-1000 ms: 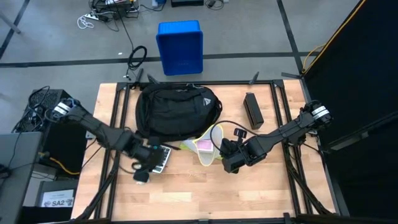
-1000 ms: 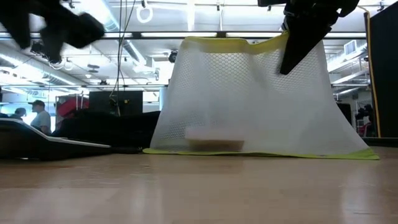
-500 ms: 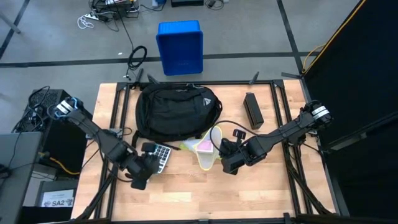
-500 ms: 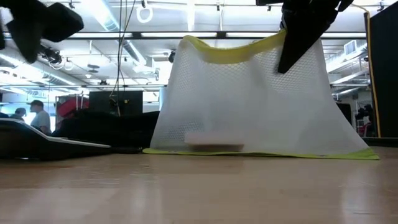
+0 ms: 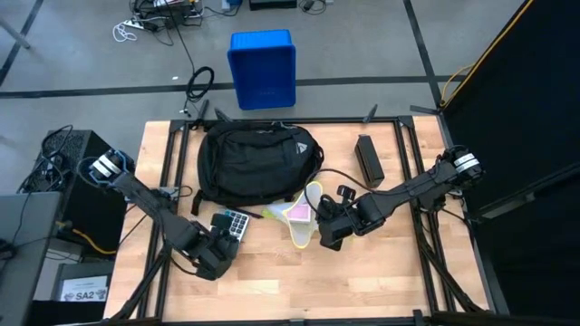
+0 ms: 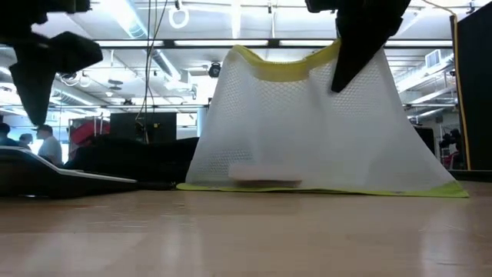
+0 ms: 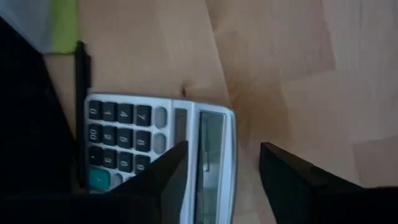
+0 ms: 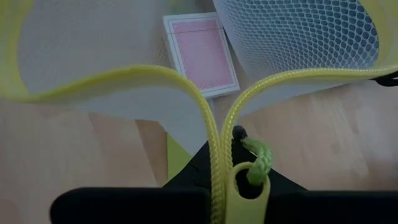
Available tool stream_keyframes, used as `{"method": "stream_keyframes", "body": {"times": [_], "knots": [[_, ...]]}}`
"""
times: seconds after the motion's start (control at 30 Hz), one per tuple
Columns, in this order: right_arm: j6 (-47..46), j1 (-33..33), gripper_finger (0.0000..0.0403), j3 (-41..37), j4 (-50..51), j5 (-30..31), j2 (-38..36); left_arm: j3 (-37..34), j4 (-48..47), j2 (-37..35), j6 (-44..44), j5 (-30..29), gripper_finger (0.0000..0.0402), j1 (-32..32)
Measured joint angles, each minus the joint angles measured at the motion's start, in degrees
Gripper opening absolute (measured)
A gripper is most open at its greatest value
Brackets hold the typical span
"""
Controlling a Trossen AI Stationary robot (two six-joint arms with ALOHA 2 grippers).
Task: Unpack backpack
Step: Put the gray calculator into the yellow zip bag
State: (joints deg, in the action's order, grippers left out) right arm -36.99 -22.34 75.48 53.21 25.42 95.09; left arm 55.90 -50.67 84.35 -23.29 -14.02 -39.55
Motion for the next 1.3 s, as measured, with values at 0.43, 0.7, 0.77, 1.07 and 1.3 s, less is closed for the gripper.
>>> {"method": "stream_keyframes", "body": {"times": [0.43,0.7,0.77,1.07,1.3], "knots": [[-0.04,2.57,0.0000,0.00,-0.70,-3.16,-0.02,0.00,0.41,4.56,-2.78,1.25,0.0249,-0.31],[0.02,2.94,0.0000,0.00,-0.89,-4.34,-0.02,0.00,0.46,7.29,-2.64,0.29,0.0227,-0.18],[0.02,2.94,0.0000,0.01,-0.93,-4.63,-0.02,0.00,0.07,8.15,-2.60,0.32,0.0216,-0.20],[0.11,3.01,0.0000,0.02,-0.92,-4.64,-0.02,0.02,0.02,8.71,-0.70,-0.81,0.0110,0.15],[0.11,3.05,0.0000,0.02,-1.03,-4.62,-0.02,0.47,-1.08,8.48,2.02,-1.55,0.0012,0.11]]}}
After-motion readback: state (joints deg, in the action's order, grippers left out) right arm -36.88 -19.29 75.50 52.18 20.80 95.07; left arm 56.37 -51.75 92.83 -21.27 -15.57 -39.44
